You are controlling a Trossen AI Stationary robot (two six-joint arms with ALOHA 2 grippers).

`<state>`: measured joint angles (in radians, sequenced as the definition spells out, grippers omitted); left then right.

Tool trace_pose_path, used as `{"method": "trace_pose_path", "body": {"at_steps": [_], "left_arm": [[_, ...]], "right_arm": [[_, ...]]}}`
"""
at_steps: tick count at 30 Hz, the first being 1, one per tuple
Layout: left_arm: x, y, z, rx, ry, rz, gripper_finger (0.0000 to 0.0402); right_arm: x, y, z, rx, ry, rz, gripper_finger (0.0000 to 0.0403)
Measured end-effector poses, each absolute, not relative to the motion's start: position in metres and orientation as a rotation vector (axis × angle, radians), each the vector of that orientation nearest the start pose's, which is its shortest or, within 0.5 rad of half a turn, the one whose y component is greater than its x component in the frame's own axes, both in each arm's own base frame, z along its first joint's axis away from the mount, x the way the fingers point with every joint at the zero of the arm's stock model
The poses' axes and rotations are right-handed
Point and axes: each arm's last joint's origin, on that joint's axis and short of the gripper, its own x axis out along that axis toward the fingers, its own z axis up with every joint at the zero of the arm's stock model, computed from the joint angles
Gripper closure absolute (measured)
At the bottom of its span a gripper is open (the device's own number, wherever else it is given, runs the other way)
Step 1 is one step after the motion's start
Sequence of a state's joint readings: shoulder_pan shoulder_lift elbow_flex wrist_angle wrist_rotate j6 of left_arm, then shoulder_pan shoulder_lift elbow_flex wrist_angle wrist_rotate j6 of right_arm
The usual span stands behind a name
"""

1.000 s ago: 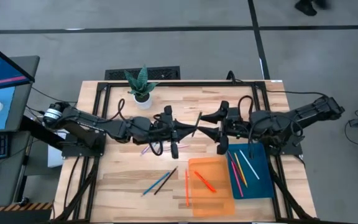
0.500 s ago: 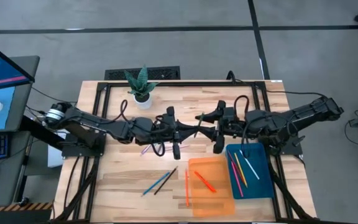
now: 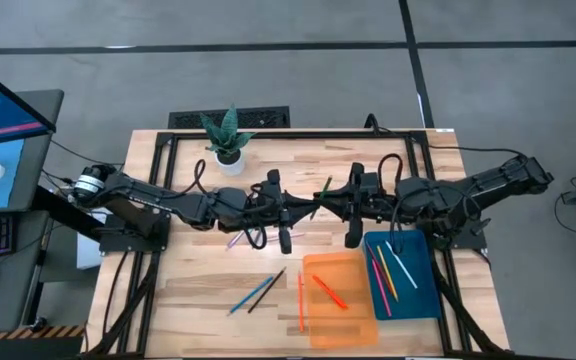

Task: Sort pens & pencils
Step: Put the green pencil into the blue bin

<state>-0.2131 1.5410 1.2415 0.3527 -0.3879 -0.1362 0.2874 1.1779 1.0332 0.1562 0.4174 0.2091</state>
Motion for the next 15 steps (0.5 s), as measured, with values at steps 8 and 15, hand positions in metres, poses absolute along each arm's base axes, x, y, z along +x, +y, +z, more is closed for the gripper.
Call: {"method": "trace_pose_path", "body": {"at_steps": [8,15], "left_arm": [[0.351,-0.068,0.346,-0.203,0.048,0.2,0.0319],[0.348,-0.072,0.33,-0.301,0.201,0.205,0.0255]], "right_arm": [[0.225,0.048,0.385,0.281,-0.013,-0.27,0.0378],[0.176,0.037,0.367,0.452,0.239,-0.413,0.0378]]}}
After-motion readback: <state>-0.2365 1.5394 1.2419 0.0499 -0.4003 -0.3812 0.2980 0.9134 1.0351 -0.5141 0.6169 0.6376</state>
